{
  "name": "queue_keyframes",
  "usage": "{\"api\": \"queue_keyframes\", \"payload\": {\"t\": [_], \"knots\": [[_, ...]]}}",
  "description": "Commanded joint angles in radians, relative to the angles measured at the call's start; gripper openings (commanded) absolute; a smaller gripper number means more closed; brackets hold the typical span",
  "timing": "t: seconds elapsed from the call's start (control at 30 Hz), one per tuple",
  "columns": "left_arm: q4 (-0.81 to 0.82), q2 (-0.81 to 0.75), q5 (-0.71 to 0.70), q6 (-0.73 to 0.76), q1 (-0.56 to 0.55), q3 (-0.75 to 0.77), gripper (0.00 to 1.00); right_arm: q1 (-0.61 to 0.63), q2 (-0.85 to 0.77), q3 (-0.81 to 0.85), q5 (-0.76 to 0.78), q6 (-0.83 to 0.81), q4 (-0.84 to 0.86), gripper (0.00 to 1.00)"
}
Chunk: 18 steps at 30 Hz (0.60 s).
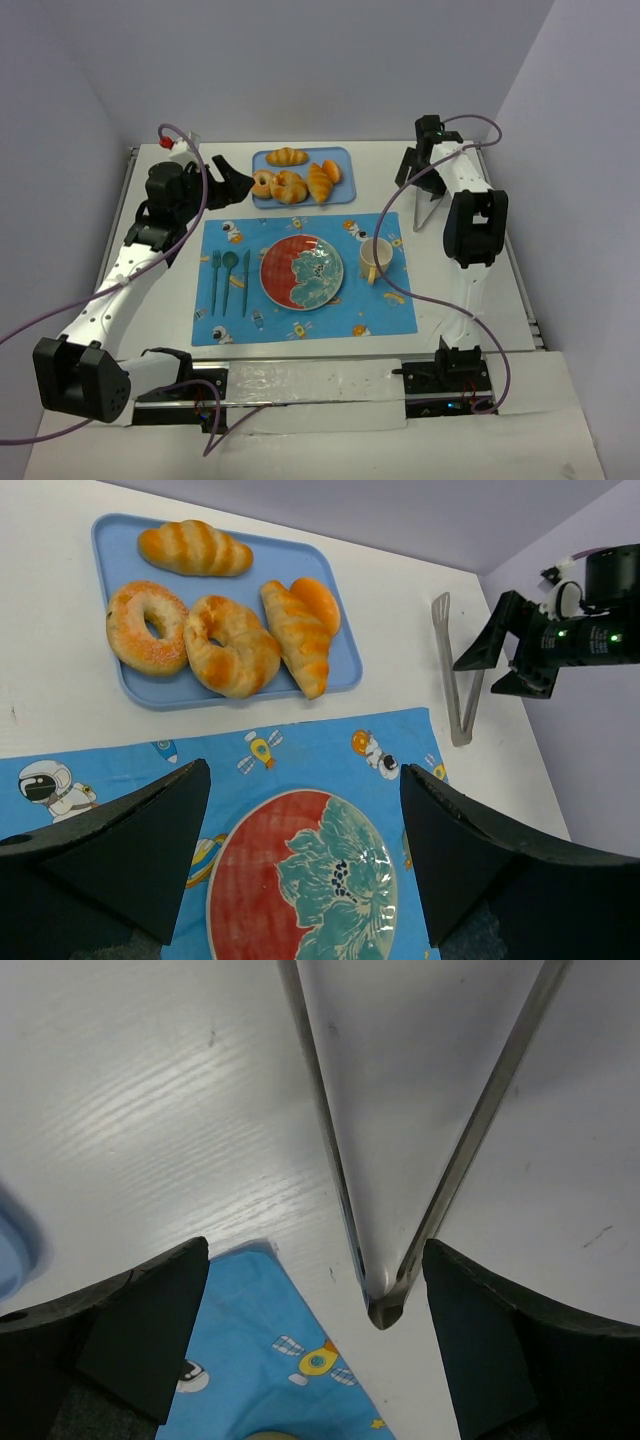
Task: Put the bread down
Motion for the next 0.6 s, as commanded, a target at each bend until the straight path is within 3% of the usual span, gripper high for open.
{"api": "queue_keyframes", "payload": {"t": [0.0, 0.57], "knots": [[0.011, 0.006, 0.017, -0.007, 0.004, 0.054, 0.86, -0.027, 0.014, -0.018, -0.001, 0.013, -0.002, 0.94], [0.012, 0.010, 0.024, -0.007, 0.004, 0.051, 0.87, -0.070, 0.105, -0.055, 0.025, 0.043, -0.013, 0.93]]}}
